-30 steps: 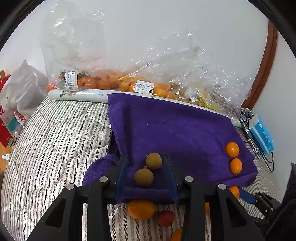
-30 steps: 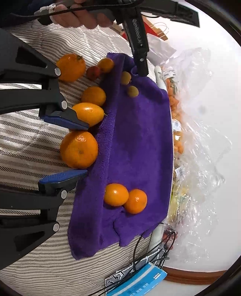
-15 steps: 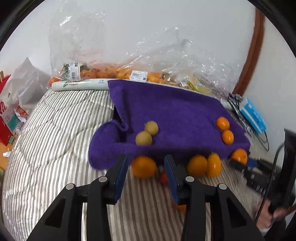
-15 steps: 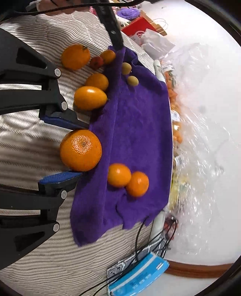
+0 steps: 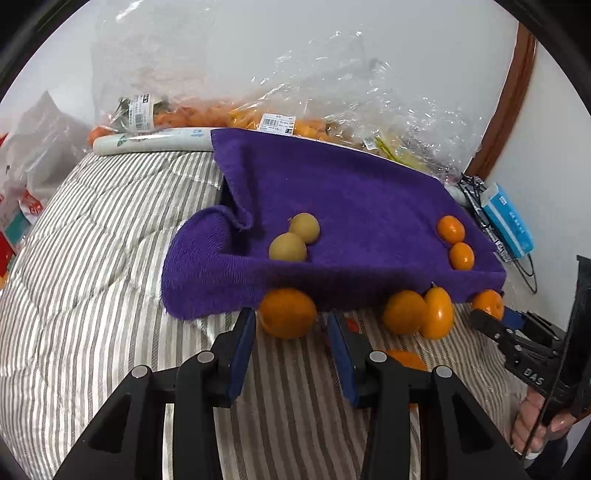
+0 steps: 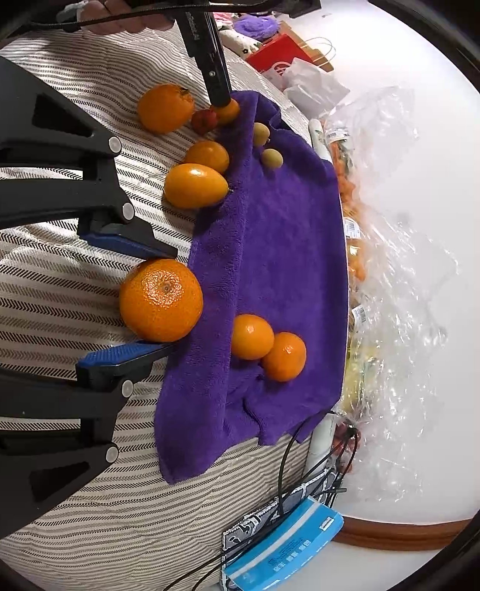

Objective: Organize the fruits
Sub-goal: 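Grasp the large mandarin with the right tool while the left tool grasps a small mandarin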

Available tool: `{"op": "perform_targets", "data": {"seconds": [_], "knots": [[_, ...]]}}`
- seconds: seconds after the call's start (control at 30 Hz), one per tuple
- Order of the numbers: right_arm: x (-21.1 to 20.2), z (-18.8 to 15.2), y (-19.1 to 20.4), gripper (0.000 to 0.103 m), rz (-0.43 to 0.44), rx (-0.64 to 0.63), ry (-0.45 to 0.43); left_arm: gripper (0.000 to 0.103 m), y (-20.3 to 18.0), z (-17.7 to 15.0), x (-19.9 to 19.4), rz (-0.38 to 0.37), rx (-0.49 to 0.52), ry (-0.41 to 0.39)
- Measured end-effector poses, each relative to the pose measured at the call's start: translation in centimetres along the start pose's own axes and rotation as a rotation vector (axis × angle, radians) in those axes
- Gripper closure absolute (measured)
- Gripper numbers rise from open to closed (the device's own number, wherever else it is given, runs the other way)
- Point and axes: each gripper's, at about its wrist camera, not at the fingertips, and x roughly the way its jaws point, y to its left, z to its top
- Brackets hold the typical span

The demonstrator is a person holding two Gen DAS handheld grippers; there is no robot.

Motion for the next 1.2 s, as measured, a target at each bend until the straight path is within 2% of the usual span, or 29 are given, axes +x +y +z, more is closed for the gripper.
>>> {"op": "perform_targets", "data": {"seconds": [0.13, 0.6, 0.97, 1.2], "knots": [[0.2, 0.1, -0.3, 0.060, 0.003, 0.016, 0.010, 0.069, 0.4, 0.0, 0.8, -0.004, -0.016, 0.007], [0.7, 0.1, 0.6, 0.060, 0.012, -0.019, 0.030, 0.070, -0.2, -0.3, 1.6, 0.018, -0.006, 0.003], [0.3, 0.1, 0.6, 0.060, 0.044, -0.027, 0.014, 0.070, 0.3, -0.4, 0.4, -0.035, -0.029, -0.025], [0.4, 0.2, 0.7, 0.060, 0.057, -0.028, 0.016, 0.070, 0.6, -0.6, -0.3, -0.042, -0.041, -0.046]]}}
